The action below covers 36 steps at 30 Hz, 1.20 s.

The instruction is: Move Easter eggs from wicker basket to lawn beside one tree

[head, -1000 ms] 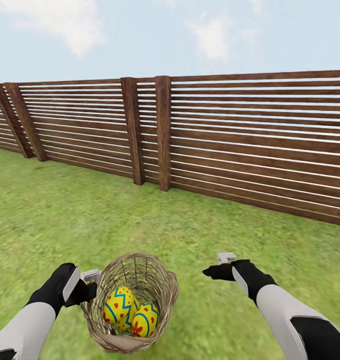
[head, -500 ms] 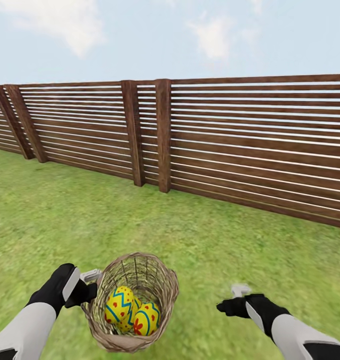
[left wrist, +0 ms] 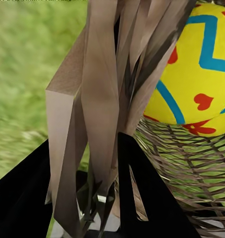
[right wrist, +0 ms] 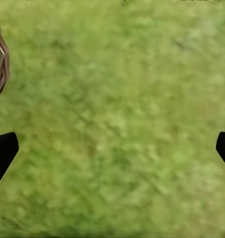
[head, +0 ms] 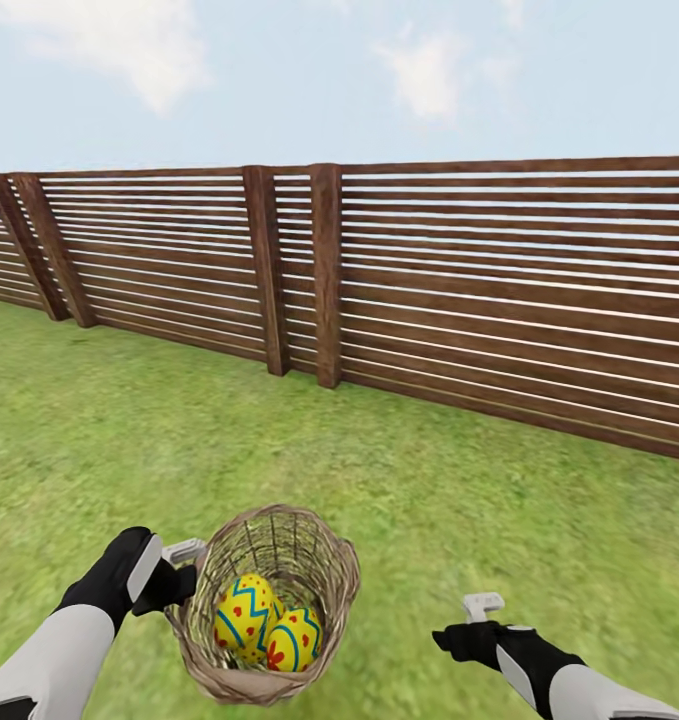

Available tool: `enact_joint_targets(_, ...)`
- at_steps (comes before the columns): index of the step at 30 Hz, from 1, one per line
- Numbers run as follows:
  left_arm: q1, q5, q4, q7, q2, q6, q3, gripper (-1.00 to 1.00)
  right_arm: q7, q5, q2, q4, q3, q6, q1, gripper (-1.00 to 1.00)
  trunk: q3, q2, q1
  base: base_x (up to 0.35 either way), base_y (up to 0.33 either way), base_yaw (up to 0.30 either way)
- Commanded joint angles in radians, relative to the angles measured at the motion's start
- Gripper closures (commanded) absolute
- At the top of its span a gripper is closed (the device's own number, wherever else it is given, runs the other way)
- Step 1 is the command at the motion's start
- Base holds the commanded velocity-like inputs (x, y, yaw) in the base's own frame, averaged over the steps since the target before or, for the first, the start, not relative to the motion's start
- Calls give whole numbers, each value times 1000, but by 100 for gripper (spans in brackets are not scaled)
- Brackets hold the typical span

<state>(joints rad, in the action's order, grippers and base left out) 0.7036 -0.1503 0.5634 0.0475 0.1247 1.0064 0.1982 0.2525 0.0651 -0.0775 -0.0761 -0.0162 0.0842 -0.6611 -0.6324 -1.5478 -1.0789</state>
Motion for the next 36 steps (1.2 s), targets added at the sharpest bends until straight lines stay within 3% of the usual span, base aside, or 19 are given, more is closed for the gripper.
enact_joint_targets(1, 1, -19, 1, 5, -1, 3, 3, 100, 4, 7, -1, -2, -2, 5, 0, -100, 2, 7, 4, 0, 0, 0)
enact_joint_targets(9, 0, -18, 0, 5, -2, 3, 1, 100, 2, 12, -4, 52, -2, 0, 17, -100, 27, 63, 35, 0, 0, 0)
enact_joint_targets(14, 0, -18, -1, 5, 0, 3, 1, 100, -14, 17, -4, 63, -1, -27, 154, -100, 43, 98, 54, 0, 0, 0)
enact_joint_targets(15, 0, -18, -2, 5, 0, 3, 1, 100, -15, 19, 4, 65, 1, -67, 216, -100, 46, 105, 58, 0, 0, 0)
enact_joint_targets(18, 0, -18, -2, 5, -1, 3, 1, 100, -16, 18, 5, 66, 2, -91, 250, -100, 56, 126, 69, 0, 0, 0)
enact_joint_targets(29, 0, -18, -2, 5, -2, 5, 0, 100, -15, 14, 6, 108, 1, -94, 299, -100, 90, 203, 111, 0, 0, -6)
enact_joint_targets(34, 0, -18, -2, 5, -2, 5, 0, 100, -15, 7, 7, 114, 1, -97, 332, -100, 106, 238, 131, 0, 0, -275)
enact_joint_targets(36, 0, -18, -2, 5, -2, 5, 0, 100, -15, 7, 7, 116, 1, -131, 357, -100, 112, 252, 138, 0, 0, -284)
